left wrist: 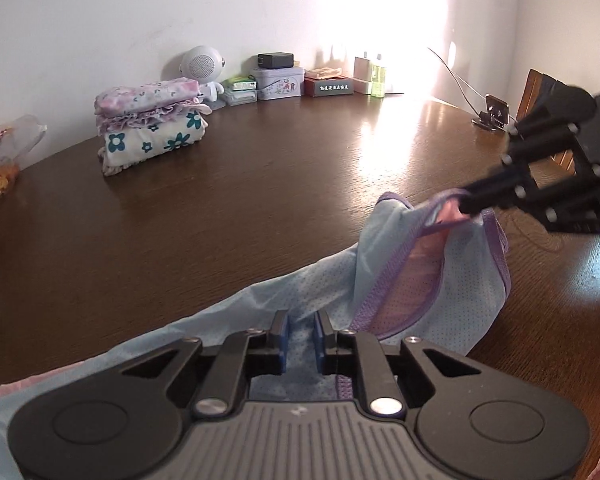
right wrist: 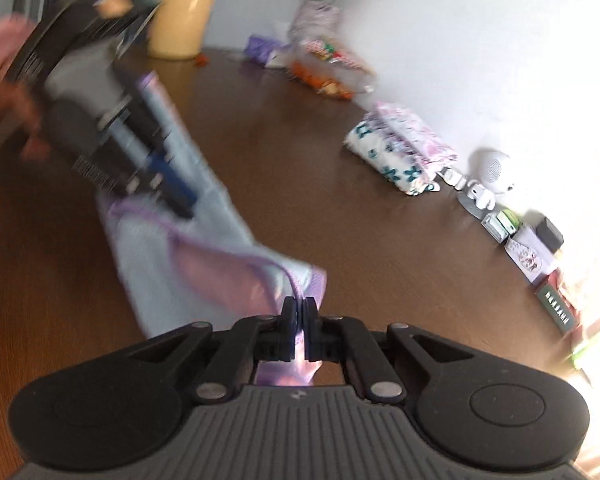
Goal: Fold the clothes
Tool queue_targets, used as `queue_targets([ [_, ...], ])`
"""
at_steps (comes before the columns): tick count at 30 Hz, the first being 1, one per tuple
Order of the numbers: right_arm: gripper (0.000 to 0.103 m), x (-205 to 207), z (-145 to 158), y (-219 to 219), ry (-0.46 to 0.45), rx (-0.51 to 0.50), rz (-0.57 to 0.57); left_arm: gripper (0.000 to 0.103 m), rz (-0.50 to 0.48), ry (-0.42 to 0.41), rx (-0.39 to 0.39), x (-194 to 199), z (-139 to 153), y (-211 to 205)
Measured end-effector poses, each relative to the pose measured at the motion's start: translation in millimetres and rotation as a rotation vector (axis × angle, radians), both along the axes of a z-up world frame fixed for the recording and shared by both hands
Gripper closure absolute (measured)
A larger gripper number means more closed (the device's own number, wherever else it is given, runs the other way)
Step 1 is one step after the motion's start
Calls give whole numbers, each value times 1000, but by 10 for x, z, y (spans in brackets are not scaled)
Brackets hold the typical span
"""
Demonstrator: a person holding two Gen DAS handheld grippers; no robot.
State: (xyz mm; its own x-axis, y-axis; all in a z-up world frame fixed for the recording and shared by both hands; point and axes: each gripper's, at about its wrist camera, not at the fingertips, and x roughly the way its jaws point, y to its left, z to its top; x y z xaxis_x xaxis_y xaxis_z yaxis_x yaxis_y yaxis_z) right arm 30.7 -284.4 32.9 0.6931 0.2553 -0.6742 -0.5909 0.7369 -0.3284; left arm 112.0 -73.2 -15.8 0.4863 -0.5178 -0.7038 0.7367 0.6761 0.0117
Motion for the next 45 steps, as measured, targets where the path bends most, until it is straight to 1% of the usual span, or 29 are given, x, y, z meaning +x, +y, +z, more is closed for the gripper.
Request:
queue_targets([
  [2, 100, -73, -46, 56, 7, -18, 12, 90, 9, 1, -5, -1, -3, 2],
  [6, 100, -237, -85, 142, -34, -56, 22, 88, 27, 1, -17, -10, -17, 8],
  [10, 100, -410, -30, 186, -194, -117, -34, 88, 35, -9, -16, -37, -21, -2],
  [11, 100, -409, -20, 177, -184, -106, -40, 88, 36, -11, -14, -44, -21, -5],
  [12, 99, -397, -21, 163, -144, -79, -33, 88, 36, -12, -13, -46, -22, -9],
  [13, 96, -385, -29, 150, -99, -48, -21, 88, 37, -13, -12, -48, -23, -12],
  [14, 90, -374, -32, 138, -65, -18, -14, 88, 37, -14, -11, -54, -24, -15],
  [15, 84, -352, -20, 122, -53, 8, -18, 89, 37, -16, -11, -59, -24, -18],
  [16, 69, -302, 15, 96, -50, 29, -30, 89, 36, -16, -11, -64, -25, -20],
  [17, 65, -233, 64, 67, -45, 51, -42, 89, 36, -17, -12, -68, -26, -23],
  [19, 65, -94, 164, 8, -35, 94, -66, 88, 33, -19, -11, -70, -27, -35],
  [20, 66, -10, 199, 4, -26, 88, -65, 88, 30, -21, -8, -73, -27, -44],
  [22, 67, 206, 222, 73, 9, -2, -29, 85, 25, -27, -1, -78, -31, -65],
  [23, 70, 322, 209, 130, 46, -58, 0, 85, 24, -29, -1, -80, -33, -68],
  [25, 73, 522, 168, 241, 139, -149, 60, 85, 21, -33, -1, -83, -37, -74],
  [26, 80, 597, 137, 286, 179, -180, 74, 85, 21, -31, -5, -81, -41, -68],
  [27, 85, 665, 101, 331, 207, -207, 79, 85, 22, -31, -10, -82, -45, -61],
  [28, 97, 733, 64, 376, 235, -234, 85, 85, 22, -31, -15, -83, -50, -54],
  [29, 101, 781, 38, 413, 248, -254, 80, 85, 24, -31, -21, -85, -55, -44],
  [30, 101, 770, 42, 433, 220, -264, 58, 85, 27, -30, -27, -87, -59, -34],
  [33, 101, 571, 128, 468, 40, -282, -25, 84, 35, -28, -46, -90, -71, -8],
  [35, 101, 287, 171, 497, -101, -261, -66, 84, 38, -27, -57, -90, -77, 9],
  [37, 101, -7, 128, 551, -188, -232, -92, 84, 38, -28, -60, -92, -80, 14],
  [38, 101, -120, 78, 574, -206, -223, -106, 83, 38, -29, -61, -93, -80, 15],
  [40, 101, -275, -62, 600, -193, -209, -134, 83, 39, -33, -60, -99, -83, 10],
  [43, 100, -378, -205, 591, -130, -146, -170, 82, 43, -38, -60, -112, -89, 15],
  [45, 99, -422, -264, 586, -112, -117, -186, 82, 48, -36, -64, -110, -92, 18],
])
